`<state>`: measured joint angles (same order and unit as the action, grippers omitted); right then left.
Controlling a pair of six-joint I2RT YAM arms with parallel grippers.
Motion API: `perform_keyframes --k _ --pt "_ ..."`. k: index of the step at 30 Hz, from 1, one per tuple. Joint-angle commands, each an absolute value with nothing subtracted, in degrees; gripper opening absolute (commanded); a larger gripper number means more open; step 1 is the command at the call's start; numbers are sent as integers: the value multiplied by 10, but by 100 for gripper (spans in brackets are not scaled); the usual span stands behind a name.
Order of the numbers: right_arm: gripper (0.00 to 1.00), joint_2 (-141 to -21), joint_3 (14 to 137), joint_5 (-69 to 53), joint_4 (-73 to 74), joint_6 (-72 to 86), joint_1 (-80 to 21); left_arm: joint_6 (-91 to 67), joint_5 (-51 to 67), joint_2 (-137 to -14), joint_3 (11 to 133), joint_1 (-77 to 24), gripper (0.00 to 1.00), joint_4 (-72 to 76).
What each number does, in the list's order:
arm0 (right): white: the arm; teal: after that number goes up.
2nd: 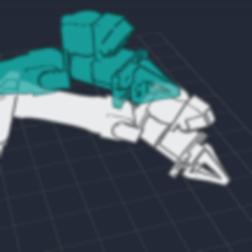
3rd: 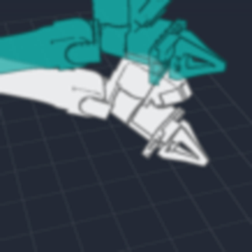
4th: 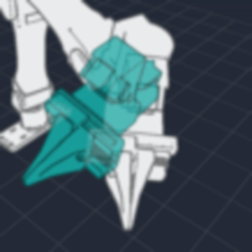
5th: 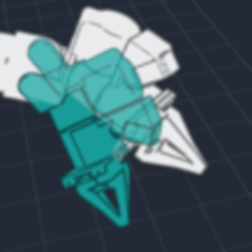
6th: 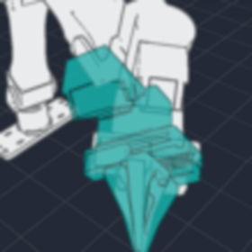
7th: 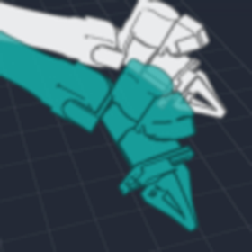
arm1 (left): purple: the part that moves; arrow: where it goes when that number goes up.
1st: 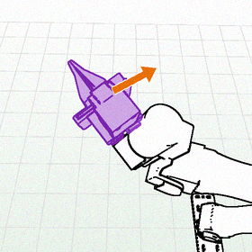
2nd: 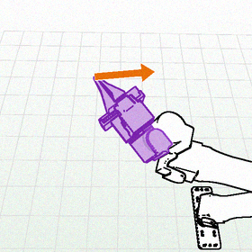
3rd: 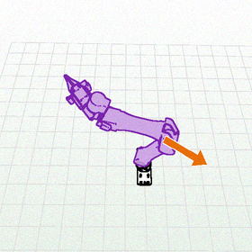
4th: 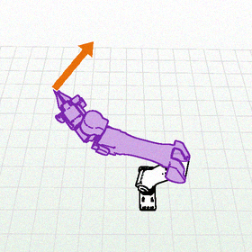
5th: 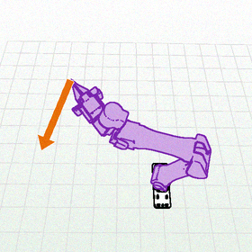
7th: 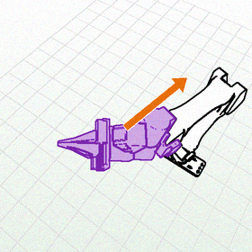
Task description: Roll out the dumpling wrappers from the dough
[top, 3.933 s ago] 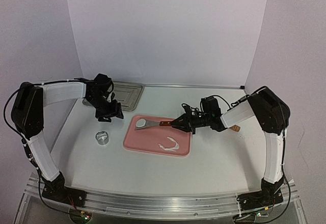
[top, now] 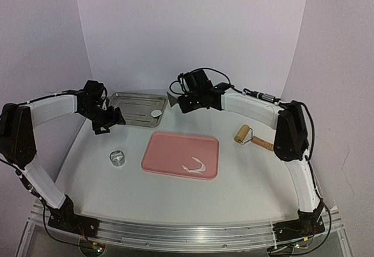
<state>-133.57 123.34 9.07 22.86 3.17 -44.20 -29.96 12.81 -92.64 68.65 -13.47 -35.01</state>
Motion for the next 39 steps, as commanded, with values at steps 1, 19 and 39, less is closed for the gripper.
perform_keyframes --k 1,19,39 --pt "0 -1201 1162 26 219 148 -411 -297 68 -852 673 -132 86 -308" --pt "0 -1106 931 -231 236 402 -231 -313 29 -786 609 -132 92 -283" --pt "39 -1162 853 -318 236 457 -176 -332 24 -755 578 -132 93 -301"
